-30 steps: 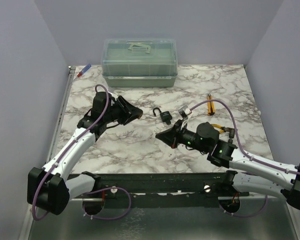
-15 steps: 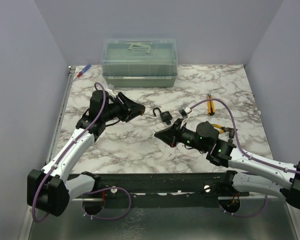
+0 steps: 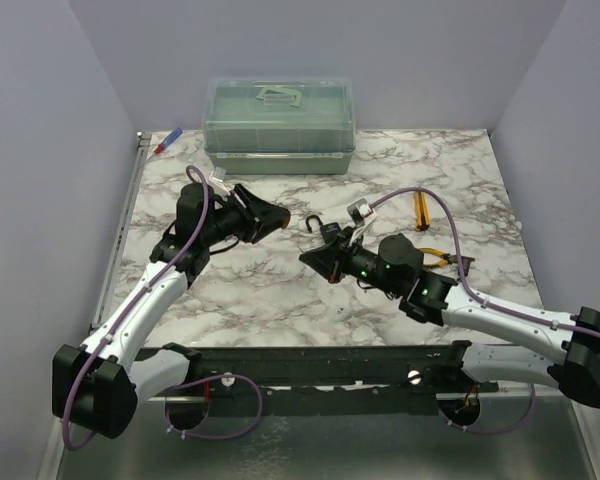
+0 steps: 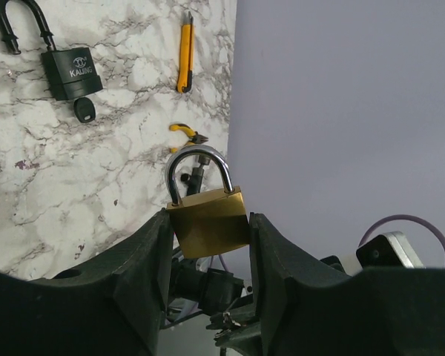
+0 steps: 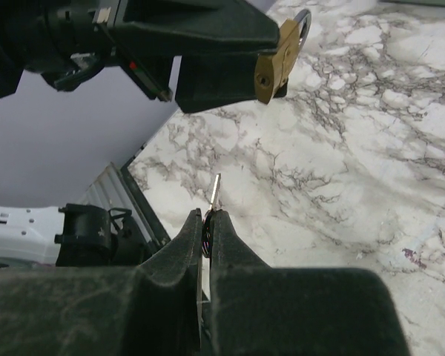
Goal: Unlock with the key
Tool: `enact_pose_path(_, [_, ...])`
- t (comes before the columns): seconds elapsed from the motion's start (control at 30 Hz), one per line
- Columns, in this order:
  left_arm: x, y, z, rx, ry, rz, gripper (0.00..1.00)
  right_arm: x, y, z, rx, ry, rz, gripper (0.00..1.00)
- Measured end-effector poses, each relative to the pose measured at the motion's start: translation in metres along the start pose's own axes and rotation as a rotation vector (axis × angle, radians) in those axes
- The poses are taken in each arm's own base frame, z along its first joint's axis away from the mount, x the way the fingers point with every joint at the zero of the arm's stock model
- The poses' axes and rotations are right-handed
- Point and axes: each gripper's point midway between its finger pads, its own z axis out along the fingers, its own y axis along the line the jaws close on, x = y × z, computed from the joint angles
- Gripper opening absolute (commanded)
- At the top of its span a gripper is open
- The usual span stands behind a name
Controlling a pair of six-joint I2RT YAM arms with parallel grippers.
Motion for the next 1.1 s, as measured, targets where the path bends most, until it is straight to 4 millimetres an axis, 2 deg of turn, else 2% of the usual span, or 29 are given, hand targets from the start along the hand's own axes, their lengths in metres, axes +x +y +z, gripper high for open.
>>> enact_pose_path(0.27, [0.001,-0.008,-0.005,0.040,-0.011,0.020,0.00,-0.013,-0.003,0.027,0.038,-0.028,-0.006,0.00])
enact_pose_path(0.47, [0.002,-0.012,-0.010,0.064,-0.017,0.033,0.00,-0.020,-0.002,0.040,0.046,-0.040,-0.023,0.00])
enact_pose_path(0.8, [0.005,-0.014,-0.015,0.084,-0.020,0.044,0.00,-0.025,-0.009,0.045,0.087,-0.062,-0.032,0.00])
enact_pose_path(1.1, [0.006,-0.013,-0.016,0.086,-0.021,0.045,0.00,-0.021,-0.014,0.048,0.106,-0.054,-0.046,0.00])
